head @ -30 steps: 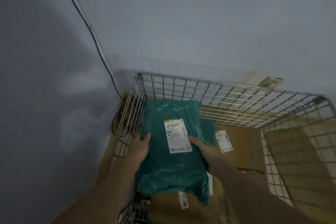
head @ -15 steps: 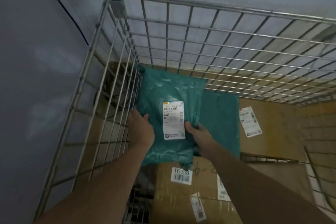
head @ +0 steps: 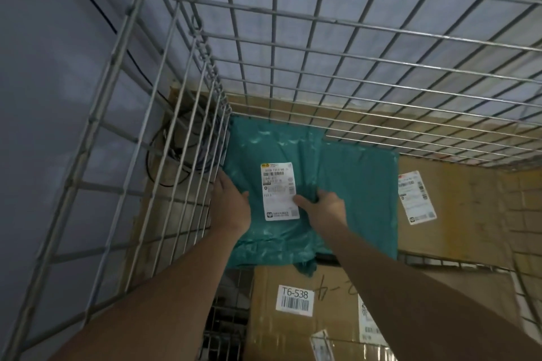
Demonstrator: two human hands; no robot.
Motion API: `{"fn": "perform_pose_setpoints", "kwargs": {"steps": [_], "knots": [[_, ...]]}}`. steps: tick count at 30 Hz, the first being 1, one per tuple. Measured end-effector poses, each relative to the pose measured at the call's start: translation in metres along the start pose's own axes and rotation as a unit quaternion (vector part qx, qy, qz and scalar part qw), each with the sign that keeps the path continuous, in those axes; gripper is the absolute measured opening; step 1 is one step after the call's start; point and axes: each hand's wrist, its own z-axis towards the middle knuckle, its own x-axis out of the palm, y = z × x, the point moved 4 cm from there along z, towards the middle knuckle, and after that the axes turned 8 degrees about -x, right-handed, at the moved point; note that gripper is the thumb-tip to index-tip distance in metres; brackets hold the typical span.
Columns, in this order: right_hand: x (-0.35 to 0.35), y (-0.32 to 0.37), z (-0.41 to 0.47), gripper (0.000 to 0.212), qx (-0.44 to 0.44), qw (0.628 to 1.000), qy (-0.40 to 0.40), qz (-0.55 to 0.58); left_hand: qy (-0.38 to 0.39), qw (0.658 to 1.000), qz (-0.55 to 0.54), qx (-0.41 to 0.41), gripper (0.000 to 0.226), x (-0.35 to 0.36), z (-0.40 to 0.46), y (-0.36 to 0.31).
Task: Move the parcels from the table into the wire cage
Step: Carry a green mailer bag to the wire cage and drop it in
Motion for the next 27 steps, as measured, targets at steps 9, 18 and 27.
{"fn": "perform_pose_setpoints", "kwargs": {"steps": [9, 18, 27], "knots": [[0.026, 0.008, 0.002, 0.068, -0.089, 0.967, 0.044, -0.236, 0.119, 0.960, 0.240, 0.082, 0.068, 0.037, 0.002, -0.014], [-0.013, 0.040, -0.035, 0.076, -0.112, 0.939, 0.111, -0.307, 0.156, 0.927, 0.332, 0.082, 0.084, -0.008, -0.035, 0.000], [-0.233, 0.280, -0.195, 0.077, -0.258, 0.859, 0.056, -0.438, 0.094, 0.909, 0.317, 0.255, 0.068, -0.274, -0.174, -0.182]]}}
